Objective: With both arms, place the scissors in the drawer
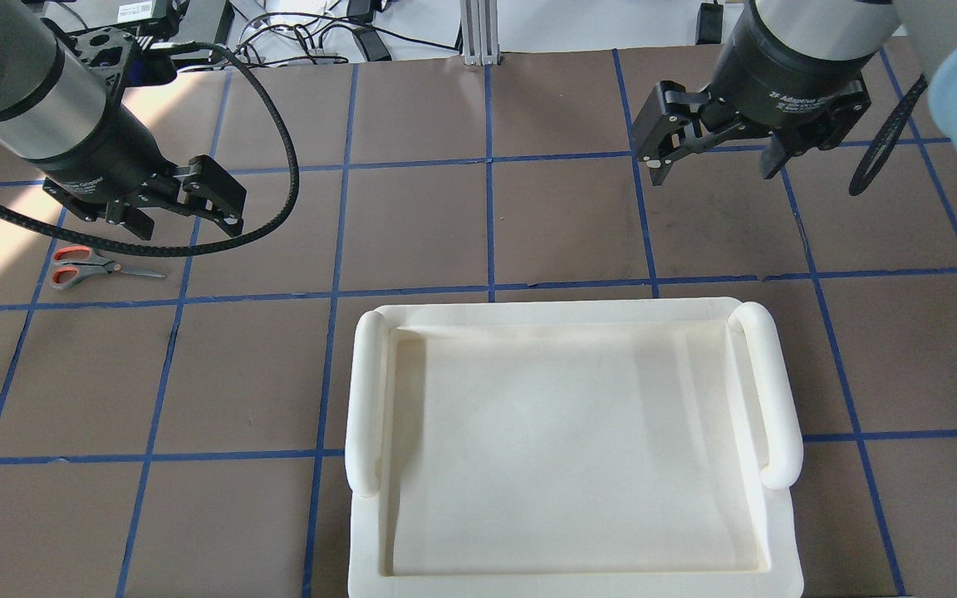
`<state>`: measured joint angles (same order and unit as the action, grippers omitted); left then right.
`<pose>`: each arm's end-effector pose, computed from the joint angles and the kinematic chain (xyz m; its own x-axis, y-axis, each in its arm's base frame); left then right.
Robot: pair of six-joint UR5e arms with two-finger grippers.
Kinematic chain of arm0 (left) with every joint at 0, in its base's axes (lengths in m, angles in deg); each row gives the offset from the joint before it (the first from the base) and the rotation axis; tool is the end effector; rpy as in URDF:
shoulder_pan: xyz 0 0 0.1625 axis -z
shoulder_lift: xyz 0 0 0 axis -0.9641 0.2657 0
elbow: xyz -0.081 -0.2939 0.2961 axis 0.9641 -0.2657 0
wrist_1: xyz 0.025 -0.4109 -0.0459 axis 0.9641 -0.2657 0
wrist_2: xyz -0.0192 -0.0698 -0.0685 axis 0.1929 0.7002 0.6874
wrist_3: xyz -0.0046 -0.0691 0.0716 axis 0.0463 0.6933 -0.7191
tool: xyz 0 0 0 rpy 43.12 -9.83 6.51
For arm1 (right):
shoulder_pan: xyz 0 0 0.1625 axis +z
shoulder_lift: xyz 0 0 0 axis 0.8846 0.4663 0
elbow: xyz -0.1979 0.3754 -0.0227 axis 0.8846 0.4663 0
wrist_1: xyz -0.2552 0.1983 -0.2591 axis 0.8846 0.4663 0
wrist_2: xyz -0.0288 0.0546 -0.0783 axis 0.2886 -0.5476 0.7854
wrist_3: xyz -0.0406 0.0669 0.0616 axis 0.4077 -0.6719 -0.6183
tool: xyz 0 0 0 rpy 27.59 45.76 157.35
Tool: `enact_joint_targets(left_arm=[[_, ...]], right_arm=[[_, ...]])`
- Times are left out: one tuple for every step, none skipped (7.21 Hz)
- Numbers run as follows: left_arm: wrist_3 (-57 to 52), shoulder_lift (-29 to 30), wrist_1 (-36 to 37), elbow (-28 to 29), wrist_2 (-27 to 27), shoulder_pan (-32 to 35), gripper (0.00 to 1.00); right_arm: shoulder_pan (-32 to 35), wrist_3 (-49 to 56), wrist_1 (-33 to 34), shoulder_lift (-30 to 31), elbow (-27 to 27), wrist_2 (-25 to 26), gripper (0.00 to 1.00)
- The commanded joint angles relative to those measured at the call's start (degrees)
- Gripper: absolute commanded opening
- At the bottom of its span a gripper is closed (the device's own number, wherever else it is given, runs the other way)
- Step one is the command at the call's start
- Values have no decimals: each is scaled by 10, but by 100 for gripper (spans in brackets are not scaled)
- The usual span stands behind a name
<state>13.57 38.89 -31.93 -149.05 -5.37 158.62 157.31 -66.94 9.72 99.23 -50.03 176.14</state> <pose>-0.0907 -0.4583 0.4829 -0.9978 0.0562 0.0359 0.0536 0.9962 -0.0684 0.1752 -0.4403 0.5522 -0.9991 -0.0335 -0.0272 -0.0299 0.9919 -0.1234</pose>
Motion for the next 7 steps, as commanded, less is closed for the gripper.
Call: enact_joint_targets(left_arm=[[0,2,0,0,3,0,100],[0,2,1,-1,8,0,100],[0,1,1,0,5,0,100],[0,1,0,0,2,-1,100],[-2,5,1,0,-2,-9,100],[-7,7,0,1,-3,-14,100],[-21,11,0,2,-3,-26,100]], right_arm=[[0,4,0,0,0,0,100],[-1,6,-3,0,0,4,100],[-1,7,3,-1,0,-2,100],[0,13,1,-4,0,0,100],[5,42,4,-10,0,-4,100],[14,104,5,-35,3,-7,100],[32,174,5,-44,3,-45,100]])
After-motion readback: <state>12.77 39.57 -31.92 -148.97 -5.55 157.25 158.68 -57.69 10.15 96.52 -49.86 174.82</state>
